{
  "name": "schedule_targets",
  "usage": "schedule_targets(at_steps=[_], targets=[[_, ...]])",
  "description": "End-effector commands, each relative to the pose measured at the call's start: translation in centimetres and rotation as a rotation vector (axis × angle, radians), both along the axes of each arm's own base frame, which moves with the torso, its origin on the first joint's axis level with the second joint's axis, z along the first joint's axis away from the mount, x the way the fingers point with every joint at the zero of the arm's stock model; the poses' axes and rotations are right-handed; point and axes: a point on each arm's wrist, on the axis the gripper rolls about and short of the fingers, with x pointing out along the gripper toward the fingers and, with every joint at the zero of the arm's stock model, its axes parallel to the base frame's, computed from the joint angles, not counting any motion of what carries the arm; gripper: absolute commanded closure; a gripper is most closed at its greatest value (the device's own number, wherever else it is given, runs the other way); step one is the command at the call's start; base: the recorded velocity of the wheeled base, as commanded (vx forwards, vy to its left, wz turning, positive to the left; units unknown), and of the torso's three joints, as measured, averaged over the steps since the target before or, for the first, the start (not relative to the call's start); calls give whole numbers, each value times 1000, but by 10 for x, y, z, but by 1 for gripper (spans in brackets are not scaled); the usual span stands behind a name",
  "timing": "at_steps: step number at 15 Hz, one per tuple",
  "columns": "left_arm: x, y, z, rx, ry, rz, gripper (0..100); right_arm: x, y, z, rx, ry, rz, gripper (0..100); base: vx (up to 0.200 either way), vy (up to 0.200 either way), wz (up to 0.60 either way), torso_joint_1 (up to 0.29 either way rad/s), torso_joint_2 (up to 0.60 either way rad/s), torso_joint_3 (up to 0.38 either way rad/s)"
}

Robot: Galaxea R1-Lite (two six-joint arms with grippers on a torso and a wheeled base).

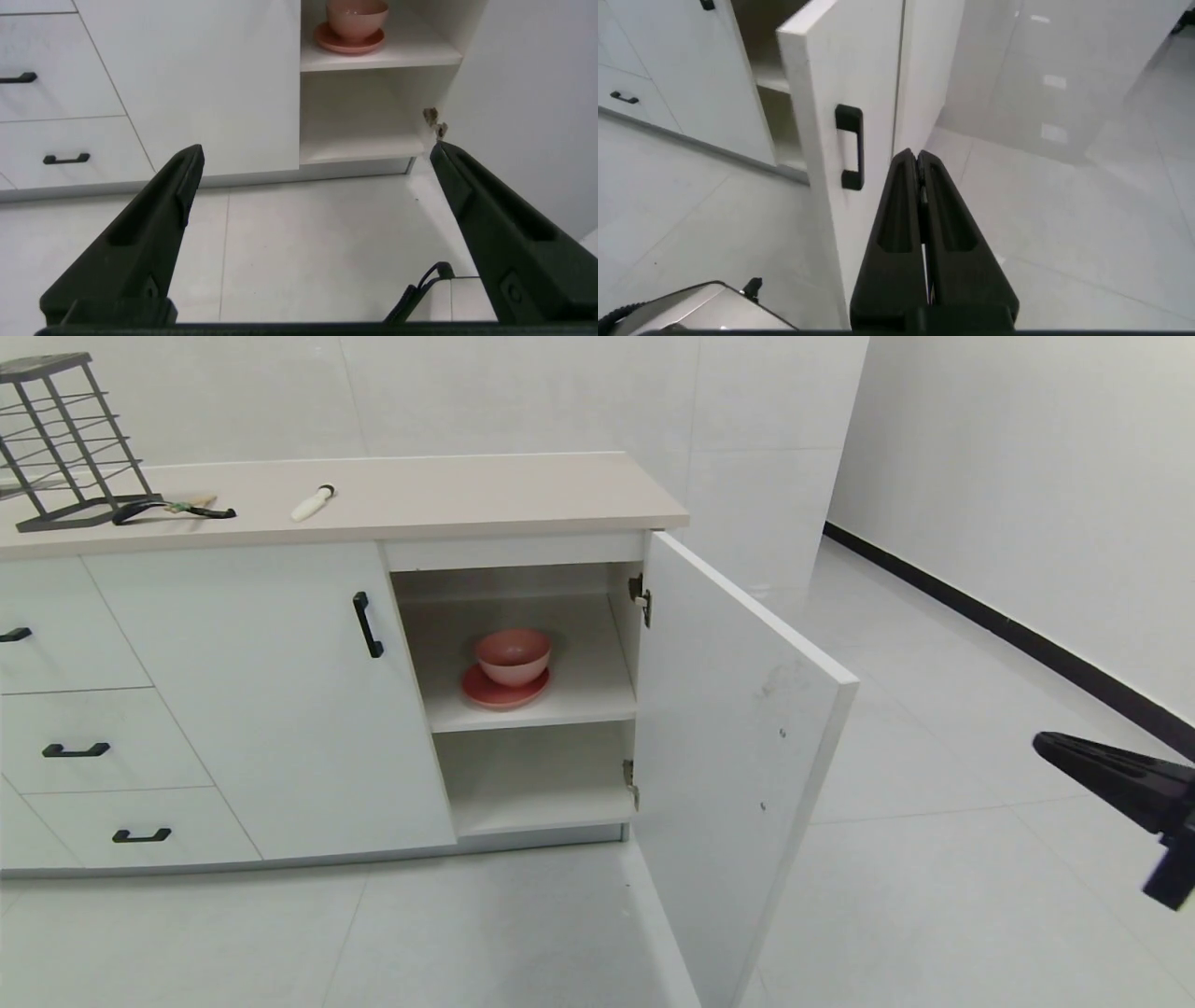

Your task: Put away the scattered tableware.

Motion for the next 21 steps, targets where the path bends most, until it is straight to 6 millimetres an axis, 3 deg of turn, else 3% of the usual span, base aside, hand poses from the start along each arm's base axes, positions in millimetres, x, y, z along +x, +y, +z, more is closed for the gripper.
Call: schedule_targets(at_steps=[1,9,11,16,21], targets=[[0,0,0,0,1,1,0,36,5,-24,-26,112,15,100,0,0,0,0,0,0],[0,0,0,14,-2,0,0,110,30,-55,-13,15,209,100,0,0,0,0,0,0],[0,0,0,13,-2,-2,0,120,34,-64,-6,-23,253,100,0,0,0,0,0,0],[0,0,0,11,-1,-1,0,126,46,-64,0,-47,300,100,0,0,0,0,0,0],[0,0,0,9,-1,-3,0,119,60,-64,-2,-46,355,100,0,0,0,0,0,0]])
